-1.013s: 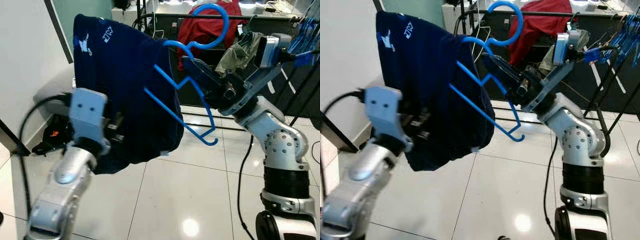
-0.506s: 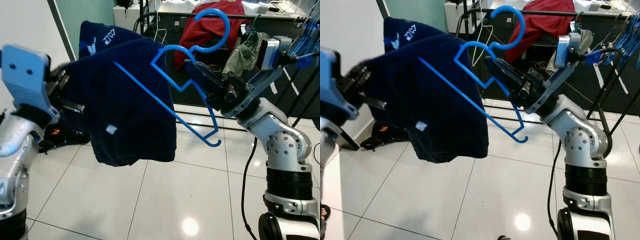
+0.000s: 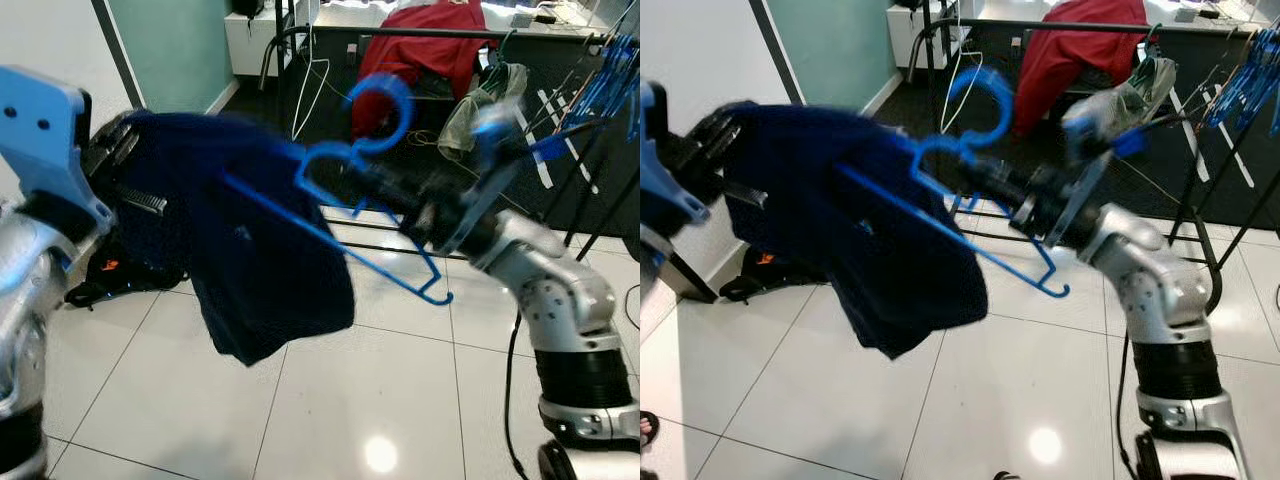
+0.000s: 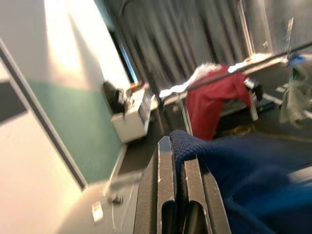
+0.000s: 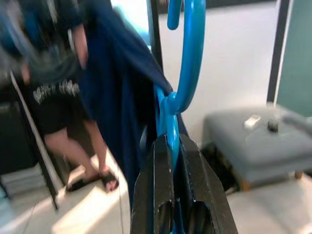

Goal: Hang hanger

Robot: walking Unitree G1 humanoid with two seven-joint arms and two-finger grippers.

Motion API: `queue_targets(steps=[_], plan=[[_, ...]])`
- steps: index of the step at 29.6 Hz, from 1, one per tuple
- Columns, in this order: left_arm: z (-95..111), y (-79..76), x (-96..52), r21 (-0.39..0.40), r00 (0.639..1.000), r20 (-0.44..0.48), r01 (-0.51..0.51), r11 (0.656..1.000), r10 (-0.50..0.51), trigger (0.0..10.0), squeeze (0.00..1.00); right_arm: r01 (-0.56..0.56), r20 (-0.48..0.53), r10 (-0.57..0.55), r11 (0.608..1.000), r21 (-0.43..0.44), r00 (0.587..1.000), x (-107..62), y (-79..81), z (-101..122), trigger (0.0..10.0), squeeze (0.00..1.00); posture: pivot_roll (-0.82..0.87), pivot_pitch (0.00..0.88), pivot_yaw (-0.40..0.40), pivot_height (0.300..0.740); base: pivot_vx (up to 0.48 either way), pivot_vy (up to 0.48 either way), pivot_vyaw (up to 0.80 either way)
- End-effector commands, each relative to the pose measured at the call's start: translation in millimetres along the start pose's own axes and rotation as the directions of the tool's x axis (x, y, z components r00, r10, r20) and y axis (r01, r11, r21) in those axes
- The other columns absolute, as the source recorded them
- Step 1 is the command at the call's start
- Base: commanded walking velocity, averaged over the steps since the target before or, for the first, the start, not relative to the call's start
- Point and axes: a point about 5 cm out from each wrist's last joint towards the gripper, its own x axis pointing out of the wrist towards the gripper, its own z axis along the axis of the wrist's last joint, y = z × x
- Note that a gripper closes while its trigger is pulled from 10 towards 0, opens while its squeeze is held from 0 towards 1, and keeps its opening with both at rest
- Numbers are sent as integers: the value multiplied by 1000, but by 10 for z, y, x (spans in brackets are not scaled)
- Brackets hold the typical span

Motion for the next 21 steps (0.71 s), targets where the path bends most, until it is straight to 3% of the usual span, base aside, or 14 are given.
queue_targets(steps=[1,3,9,14,21], plan=[[49,42,17,26,1000,23,8,1000,-9,0,0,-4,7,4,1000,-18,1000,6,6,10,10000,0,-24,91,7,740,0,0,0],[202,83,130,69,995,77,51,996,-56,0,0,11,-10,-11,1000,-21,1000,12,-5,-3,10000,0,-22,89,9,740,0,0,0],[364,55,246,121,982,121,133,984,-147,0,0,25,-30,-27,999,-45,999,13,-12,-33,10000,0,-21,87,19,740,0,0,0],[373,-8,278,154,970,114,196,968,-214,0,0,-48,29,49,998,-50,998,11,91,16,10000,0,-23,85,24,740,0,0,0],[361,-48,283,153,965,111,220,963,-238,0,0,-41,65,44,998,-49,997,15,80,59,10000,0,-20,82,23,740,0,0,0]])
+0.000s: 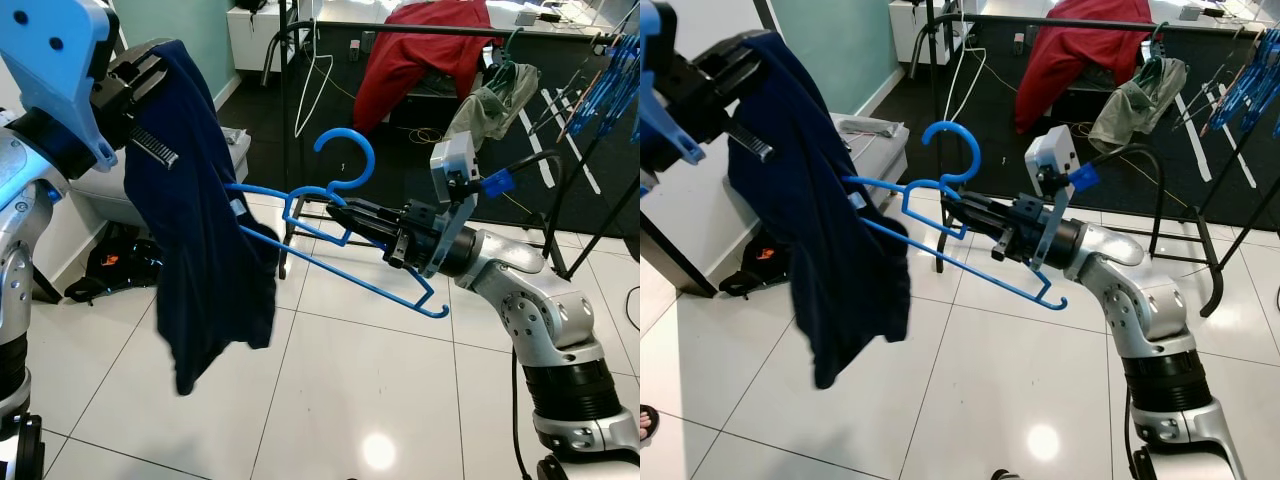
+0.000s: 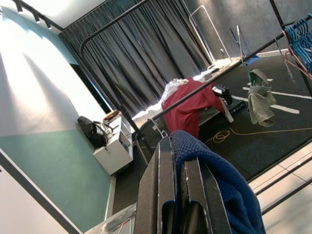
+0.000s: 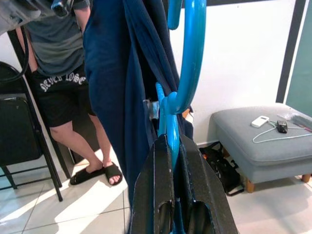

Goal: Hang hanger

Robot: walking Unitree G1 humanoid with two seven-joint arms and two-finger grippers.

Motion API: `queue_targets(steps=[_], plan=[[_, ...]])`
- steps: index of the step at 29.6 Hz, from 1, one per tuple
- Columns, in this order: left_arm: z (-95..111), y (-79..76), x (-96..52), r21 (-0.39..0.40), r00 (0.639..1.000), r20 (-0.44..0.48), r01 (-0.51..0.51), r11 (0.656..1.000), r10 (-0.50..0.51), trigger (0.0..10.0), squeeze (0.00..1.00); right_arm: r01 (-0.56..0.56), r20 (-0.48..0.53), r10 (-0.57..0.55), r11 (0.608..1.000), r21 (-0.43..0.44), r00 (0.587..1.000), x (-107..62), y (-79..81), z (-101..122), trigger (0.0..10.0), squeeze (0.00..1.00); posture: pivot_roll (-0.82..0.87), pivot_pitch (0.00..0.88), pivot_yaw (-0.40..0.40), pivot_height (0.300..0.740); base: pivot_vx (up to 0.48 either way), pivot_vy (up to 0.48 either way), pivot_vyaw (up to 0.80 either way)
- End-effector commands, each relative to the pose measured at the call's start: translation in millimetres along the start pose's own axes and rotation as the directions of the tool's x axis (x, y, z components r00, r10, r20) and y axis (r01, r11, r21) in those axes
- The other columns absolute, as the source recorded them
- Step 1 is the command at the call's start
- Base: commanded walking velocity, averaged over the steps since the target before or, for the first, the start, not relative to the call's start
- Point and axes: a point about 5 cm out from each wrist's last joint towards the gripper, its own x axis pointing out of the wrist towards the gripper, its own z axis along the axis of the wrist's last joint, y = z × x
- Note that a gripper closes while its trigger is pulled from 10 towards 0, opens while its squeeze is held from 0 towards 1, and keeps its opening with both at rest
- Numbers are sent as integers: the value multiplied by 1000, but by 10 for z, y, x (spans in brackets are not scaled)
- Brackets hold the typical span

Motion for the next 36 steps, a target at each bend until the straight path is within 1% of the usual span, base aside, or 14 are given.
queue_targets(steps=[1,15,17,20,21,24,26,27,29,30,31,33,34,36], plan=[[75,7,9,40,1000,26,15,999,-16,0,0,-10,48,11,1000,-23,999,16,16,82,10000,0,-20,81,23,740,0,0,0],[35,-66,20,60,998,20,65,996,-67,0,0,-41,125,42,999,-11,991,64,33,181,10000,0,-22,72,19,740,0,0,0],[15,-89,34,134,993,-3,116,984,-117,1255,0,-95,153,92,995,13,984,56,81,215,10000,0,-22,75,15,740,0,0,0],[7,-99,40,168,990,-15,139,976,-138,1255,0,-118,160,113,993,20,981,51,101,224,10000,0,-22,75,15,740,0,0,0],[29,-138,96,267,977,-24,209,941,-210,3961,0,-147,163,140,989,33,977,55,123,216,10000,0,-16,77,8,740,0,0,0],[68,-200,169,330,960,-17,268,905,-278,4706,0,-154,162,147,987,36,976,70,126,202,10000,0,-15,75,8,740,0,0,0],[82,-228,197,346,953,-12,287,893,-302,4706,0,-155,162,147,987,35,976,77,125,199,10000,0,-15,75,8,740,0,0,0],[89,-244,210,353,949,-9,297,887,-314,8510,0,-155,163,147,987,35,976,81,124,199,10000,0,-15,75,8,740,0,0,0],[121,-316,251,356,935,14,326,876,-354,8510,0,-150,168,142,988,35,975,91,117,203,10000,0,-15,72,6,740,0,0,0],[163,-402,282,349,915,46,361,865,-401,10000,0,-146,172,138,989,35,975,99,111,205,10000,0,-16,70,7,740,0,0,0],[212,-492,306,336,890,83,398,854,-448,10000,0,-143,176,135,989,36,975,106,107,207,10000,0,-16,70,7,740,0,0,0],[281,-664,327,360,820,126,486,796,-558,10000,0,-139,175,130,990,40,976,117,105,192,10000,0,-14,66,7,740,0,0,0],[281,-664,327,360,820,126,486,796,-558,10000,0,-139,175,130,990,40,976,117,105,192,10000,0,-14,66,7,740,0,0,0],[302,-739,329,389,771,132,538,748,-623,10000,0,-131,171,122,991,42,978,125,103,170,10000,0,-14,60,10,740,0,0,0]])
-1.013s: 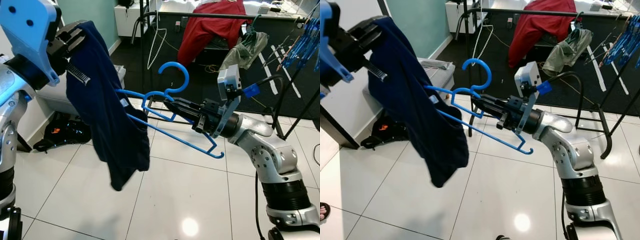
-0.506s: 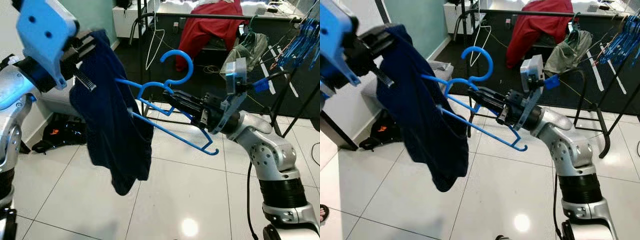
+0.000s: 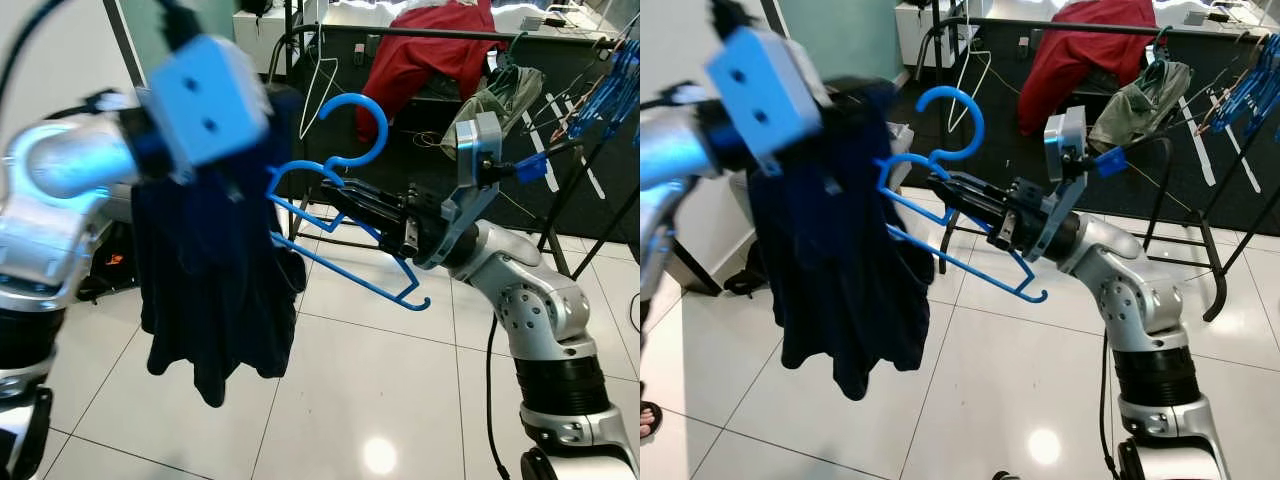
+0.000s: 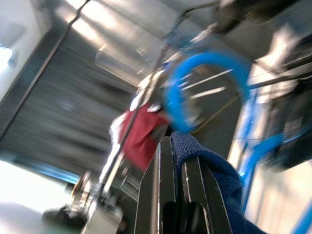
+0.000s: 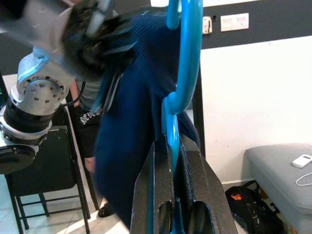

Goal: Hang hanger

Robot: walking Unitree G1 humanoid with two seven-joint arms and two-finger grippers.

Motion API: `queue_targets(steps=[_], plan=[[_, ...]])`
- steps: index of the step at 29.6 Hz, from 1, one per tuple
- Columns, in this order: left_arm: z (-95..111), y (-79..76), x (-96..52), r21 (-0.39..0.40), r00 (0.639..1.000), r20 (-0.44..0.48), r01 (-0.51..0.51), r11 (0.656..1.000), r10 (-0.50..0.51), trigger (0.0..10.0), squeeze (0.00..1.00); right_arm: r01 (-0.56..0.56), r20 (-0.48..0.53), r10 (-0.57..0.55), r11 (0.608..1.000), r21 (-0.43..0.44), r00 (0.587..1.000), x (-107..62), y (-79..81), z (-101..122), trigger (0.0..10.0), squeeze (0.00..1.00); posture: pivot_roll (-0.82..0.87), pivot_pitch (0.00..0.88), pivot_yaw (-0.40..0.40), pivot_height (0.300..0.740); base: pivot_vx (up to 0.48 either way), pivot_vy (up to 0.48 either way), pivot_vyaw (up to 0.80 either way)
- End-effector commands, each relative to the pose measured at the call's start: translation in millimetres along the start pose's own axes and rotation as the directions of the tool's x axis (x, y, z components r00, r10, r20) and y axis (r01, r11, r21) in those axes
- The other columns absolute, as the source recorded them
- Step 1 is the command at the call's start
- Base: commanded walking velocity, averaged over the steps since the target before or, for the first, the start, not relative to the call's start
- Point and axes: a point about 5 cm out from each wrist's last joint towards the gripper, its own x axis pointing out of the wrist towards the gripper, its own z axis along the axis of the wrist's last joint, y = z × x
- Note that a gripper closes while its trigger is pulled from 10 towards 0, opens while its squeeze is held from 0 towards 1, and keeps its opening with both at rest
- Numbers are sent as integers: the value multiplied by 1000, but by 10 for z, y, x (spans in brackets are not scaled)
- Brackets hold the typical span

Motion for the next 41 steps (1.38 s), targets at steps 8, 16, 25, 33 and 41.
queue_targets(steps=[8,16,25,33,41], plan=[[84,-16,83,110,989,39,135,985,-140,10000,0,7,5,-7,1000,-13,1000,58,14,-35,10000,0,-7,46,18,740,0,0,0],[-201,177,59,247,988,-157,41,968,-2,10000,1000,-1,30,1,1000,5,1000,110,68,-73,10000,0,-6,30,20,740,0,0,0],[-169,307,98,299,990,-119,-38,953,77,10000,1000,-25,79,23,999,34,997,154,86,-34,10000,0,-4,8,15,740,0,0,0],[-270,357,-91,248,966,-251,128,960,-64,10000,1000,37,58,-37,999,9,998,127,33,-74,10000,0,0,31,8,740,0,0,0],[-490,266,-345,6,878,-394,297,955,-271,10000,0,72,58,-72,997,-10,996,109,-23,-54,10000,0,10,36,16,740,0,0,0]])
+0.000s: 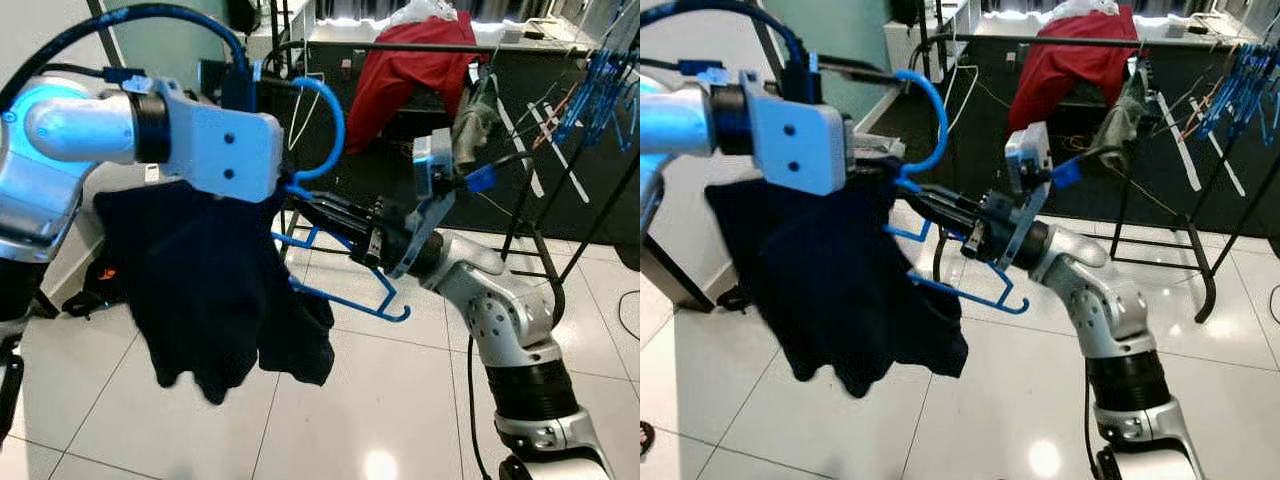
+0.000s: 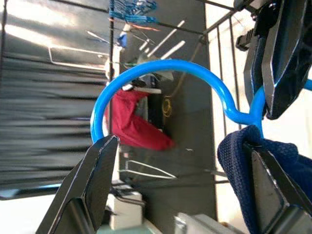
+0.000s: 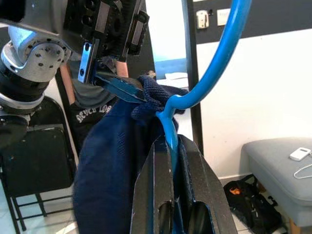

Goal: Hang hanger

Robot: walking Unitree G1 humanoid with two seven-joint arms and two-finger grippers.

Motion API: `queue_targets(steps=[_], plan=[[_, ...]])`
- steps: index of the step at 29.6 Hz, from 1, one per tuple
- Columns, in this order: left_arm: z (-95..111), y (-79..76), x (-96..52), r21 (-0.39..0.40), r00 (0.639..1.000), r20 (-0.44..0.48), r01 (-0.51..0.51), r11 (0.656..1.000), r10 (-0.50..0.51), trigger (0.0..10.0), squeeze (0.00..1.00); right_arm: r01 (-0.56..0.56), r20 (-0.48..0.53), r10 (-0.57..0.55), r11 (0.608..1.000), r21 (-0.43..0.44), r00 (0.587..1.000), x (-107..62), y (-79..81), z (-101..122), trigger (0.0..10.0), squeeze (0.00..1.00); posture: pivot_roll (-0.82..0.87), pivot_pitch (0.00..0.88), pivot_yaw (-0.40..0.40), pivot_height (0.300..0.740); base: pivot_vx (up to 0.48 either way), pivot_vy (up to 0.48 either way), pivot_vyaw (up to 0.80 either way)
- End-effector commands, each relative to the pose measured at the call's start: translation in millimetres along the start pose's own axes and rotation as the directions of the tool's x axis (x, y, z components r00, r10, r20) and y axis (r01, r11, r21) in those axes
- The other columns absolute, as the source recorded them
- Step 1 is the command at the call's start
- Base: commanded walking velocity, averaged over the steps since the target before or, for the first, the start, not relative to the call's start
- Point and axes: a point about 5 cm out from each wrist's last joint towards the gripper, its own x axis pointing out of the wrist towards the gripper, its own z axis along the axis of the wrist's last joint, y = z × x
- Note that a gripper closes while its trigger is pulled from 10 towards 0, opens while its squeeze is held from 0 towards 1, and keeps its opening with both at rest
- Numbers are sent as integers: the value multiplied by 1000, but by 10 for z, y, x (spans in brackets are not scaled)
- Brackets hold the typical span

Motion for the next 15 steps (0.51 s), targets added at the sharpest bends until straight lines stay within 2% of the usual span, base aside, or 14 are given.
queue_targets(steps=[1,2,3,4,5,8,9,10,11,15], plan=[[-387,-56,-207,-163,980,-197,8,987,-40,10000,0,42,95,-36,998,-53,995,-73,-53,181,10000,0,8,39,20,740,0,0,0],[-450,-58,-240,-179,971,-236,-4,984,-39,10000,0,45,95,-40,997,-55,995,-74,-53,181,10000,0,8,39,20,740,0,0,0],[-504,-67,-256,-190,964,-261,-5,982,-45,9569,0,50,96,-45,997,-56,994,-75,-55,181,10000,0,9,38,20,740,0,0,0],[-504,-67,-256,-190,964,-261,-5,982,-45,9569,0,50,96,-45,997,-56,994,-75,-55,181,10000,0,9,38,20,740,0,0,0],[-526,-94,-261,-180,961,-268,20,983,-68,0,24,54,98,-48,997,-55,994,-77,-58,181,10000,0,9,43,21,740,0,0,0],[-527,-130,-254,-169,962,-260,43,985,-87,0,0,59,101,-53,997,-54,994,-81,-63,185,10000,0,9,49,20,740,0,0,0],[-512,-158,-244,-165,963,-249,63,984,-104,7333,0,60,102,-55,997,-54,993,-84,-65,187,10000,0,8,48,22,740,0,0,0],[-512,-158,-244,-165,963,-249,63,984,-104,7333,0,60,102,-55,997,-54,993,-84,-65,187,10000,0,8,48,22,740,0,0,0],[-500,-181,-236,-167,963,-241,82,982,-122,10000,0,63,103,-57,997,-55,993,-86,-68,189,10000,0,8,48,22,740,0,0,0],[-466,-185,-247,-196,964,-219,106,975,-149,10000,0,68,113,-61,996,-59,992,-86,-74,209,10000,0,7,53,27,740,0,0,0]])
